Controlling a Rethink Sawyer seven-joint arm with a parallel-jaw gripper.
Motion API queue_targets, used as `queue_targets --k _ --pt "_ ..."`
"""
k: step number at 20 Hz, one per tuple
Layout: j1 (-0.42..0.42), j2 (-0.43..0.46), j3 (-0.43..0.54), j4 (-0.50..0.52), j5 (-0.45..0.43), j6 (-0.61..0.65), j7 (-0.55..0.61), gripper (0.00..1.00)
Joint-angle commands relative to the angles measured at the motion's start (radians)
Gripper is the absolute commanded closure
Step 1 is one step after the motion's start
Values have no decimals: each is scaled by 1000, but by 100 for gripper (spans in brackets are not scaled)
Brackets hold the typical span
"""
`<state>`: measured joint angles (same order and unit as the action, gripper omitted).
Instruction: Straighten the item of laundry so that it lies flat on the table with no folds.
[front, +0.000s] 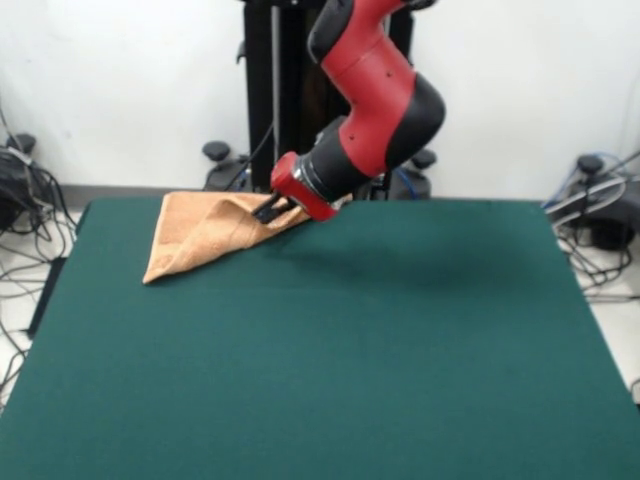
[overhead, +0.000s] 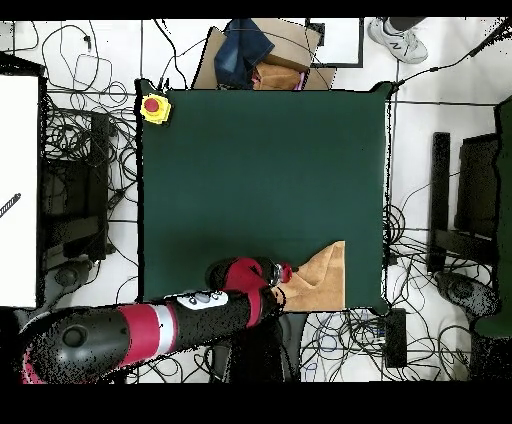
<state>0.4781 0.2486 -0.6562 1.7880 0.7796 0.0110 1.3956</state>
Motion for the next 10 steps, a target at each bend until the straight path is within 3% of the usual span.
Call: queue_targets --k 1,4,5,10 --pt "77 158 -34 -144 127 189 368 100" --pt "110 212 -95 -174 128 291 408 100" --pt "121 231 -119 -191 117 335 429 0" --pt "109 217 -107 -186 97 357 439 0"
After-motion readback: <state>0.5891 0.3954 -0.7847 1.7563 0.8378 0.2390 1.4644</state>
